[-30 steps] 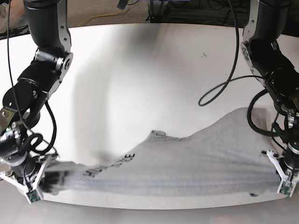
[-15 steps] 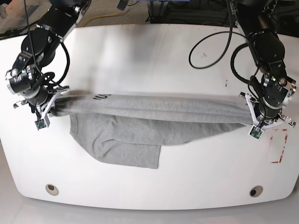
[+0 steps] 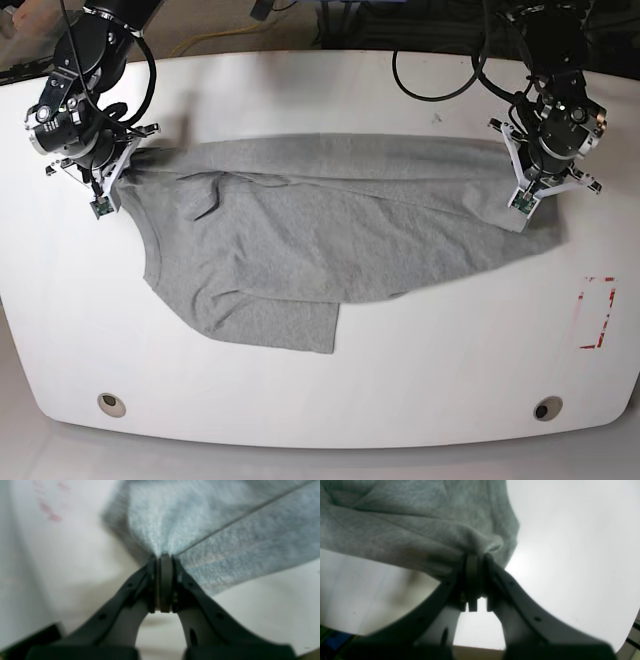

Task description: Fold the T-shirt properly

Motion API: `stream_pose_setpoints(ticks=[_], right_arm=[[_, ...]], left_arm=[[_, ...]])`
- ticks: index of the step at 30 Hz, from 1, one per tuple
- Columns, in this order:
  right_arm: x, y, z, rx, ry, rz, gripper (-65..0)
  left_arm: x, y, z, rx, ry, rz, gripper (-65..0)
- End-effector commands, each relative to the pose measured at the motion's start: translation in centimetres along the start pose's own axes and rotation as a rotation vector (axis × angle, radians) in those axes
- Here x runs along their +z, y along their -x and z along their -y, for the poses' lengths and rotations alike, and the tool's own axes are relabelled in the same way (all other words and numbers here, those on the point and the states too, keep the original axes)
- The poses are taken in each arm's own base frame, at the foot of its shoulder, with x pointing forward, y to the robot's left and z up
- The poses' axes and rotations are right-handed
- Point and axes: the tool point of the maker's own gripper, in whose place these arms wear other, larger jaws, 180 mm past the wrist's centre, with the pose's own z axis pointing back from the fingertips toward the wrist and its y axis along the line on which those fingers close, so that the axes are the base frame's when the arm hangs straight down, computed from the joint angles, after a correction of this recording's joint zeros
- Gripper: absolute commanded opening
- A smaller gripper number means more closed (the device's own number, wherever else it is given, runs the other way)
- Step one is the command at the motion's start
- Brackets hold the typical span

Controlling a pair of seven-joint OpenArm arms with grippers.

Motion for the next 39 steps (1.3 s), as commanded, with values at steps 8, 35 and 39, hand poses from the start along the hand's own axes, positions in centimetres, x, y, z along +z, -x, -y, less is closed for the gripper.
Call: stream_pose_setpoints(ticks=[8,35,39], right_arm=[[0.3,1.7,-0.1,0.012,0.007,-0.017,-65.0],[-1.1,-20.0,6.6,-0.061,-0.067,0.375,-65.0],[1.4,-24.7,8.7,-0.073,-0.057,0.463,-65.0]], left_arm=[[0.5,1.3,0.9,0.017,0.007,0.036,-65.0],[6.6,-18.4,-12.9,0.269,-0.322,0.55,-65.0],[9.0,-20.6,-15.7,0.313,-0.382,0.608,-65.0]])
